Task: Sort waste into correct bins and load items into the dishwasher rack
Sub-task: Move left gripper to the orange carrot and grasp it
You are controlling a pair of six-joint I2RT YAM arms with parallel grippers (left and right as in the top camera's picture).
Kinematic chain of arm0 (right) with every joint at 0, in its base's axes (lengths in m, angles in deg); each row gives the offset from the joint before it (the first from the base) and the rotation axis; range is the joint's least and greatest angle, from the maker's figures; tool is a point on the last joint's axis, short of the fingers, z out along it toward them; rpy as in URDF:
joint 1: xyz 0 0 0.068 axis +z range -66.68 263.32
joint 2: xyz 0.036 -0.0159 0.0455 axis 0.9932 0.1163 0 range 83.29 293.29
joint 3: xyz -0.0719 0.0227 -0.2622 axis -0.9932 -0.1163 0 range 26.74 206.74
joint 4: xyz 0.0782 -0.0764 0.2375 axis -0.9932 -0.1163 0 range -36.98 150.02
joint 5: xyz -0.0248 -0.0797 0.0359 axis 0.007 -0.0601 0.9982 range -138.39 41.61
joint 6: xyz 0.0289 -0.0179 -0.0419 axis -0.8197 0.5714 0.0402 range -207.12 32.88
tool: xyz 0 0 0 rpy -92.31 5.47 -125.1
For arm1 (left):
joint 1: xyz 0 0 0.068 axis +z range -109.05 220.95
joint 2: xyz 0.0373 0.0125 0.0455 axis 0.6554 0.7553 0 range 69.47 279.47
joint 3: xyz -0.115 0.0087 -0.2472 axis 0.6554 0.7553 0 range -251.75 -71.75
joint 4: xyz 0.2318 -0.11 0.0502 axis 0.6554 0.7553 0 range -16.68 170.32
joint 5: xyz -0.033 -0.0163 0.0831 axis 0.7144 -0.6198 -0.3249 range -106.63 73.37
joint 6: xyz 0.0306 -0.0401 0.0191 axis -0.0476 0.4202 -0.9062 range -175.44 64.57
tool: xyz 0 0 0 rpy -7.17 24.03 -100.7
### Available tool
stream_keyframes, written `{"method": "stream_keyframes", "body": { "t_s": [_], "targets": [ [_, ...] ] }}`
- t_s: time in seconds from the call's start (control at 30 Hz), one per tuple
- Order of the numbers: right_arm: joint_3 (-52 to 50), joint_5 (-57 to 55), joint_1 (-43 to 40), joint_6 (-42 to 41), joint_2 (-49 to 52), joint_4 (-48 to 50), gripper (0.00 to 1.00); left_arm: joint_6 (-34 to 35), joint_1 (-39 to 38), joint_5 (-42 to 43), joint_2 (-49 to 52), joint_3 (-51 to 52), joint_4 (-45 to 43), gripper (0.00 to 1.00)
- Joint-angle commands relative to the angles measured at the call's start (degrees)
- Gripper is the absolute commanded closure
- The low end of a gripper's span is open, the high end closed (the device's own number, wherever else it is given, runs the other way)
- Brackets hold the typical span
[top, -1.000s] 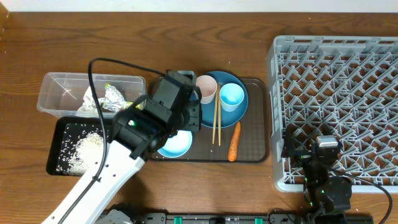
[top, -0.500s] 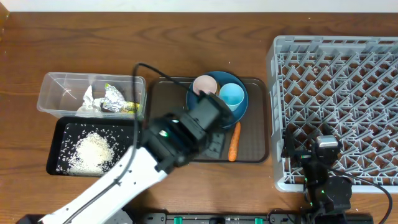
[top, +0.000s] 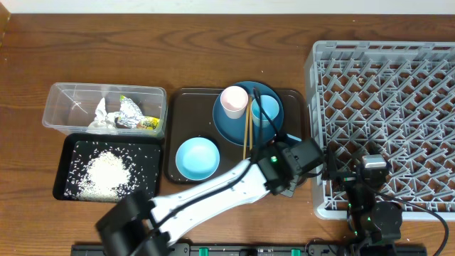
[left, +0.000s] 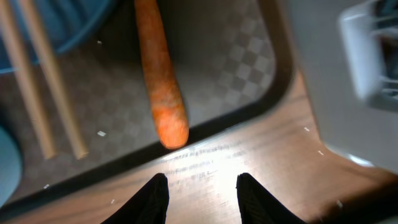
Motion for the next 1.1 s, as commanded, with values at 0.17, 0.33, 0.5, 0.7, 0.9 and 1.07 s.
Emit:
{"method": "stream_keyframes", "body": {
  "t_s": [0.17,0.33,0.5,0.7,0.9,1.07],
  "targets": [
    [-0.2,-0.6,-0.5,-0.4,0.0,-0.1,0.01,1.2,0.3,-6.3,7.3,-0.4,-2.5,0.61],
    [-0.2,-0.6,-0.5,-0.4,0.0,-0.1,0.01,1.2,0.3,-6.7,10.6,-0.4,-4.7,0.60],
    [-0.2,-0.6,-0.5,-0.4,0.0,-0.1,0.01,1.2,0.3,-7.8,13.6,-0.4,-7.3,0.60],
    [-0.2,-0.6,-0.5,-0.4,0.0,-0.1,0.01,1.2,0.8,-12.7,15.0,-0.4,-7.6,0.60],
    [-0.2,-0.6,-0.5,-0.4,0.0,-0.1,0.01,1.1,0.9,-12.7,14.9,-0.4,-7.7,0.60],
    [-0.2,-0.6,-0.5,-0.4,0.0,-0.1,0.01,1.2,0.8,-12.7,15.2,-0.4,-8.0,0.60]
  ]
}}
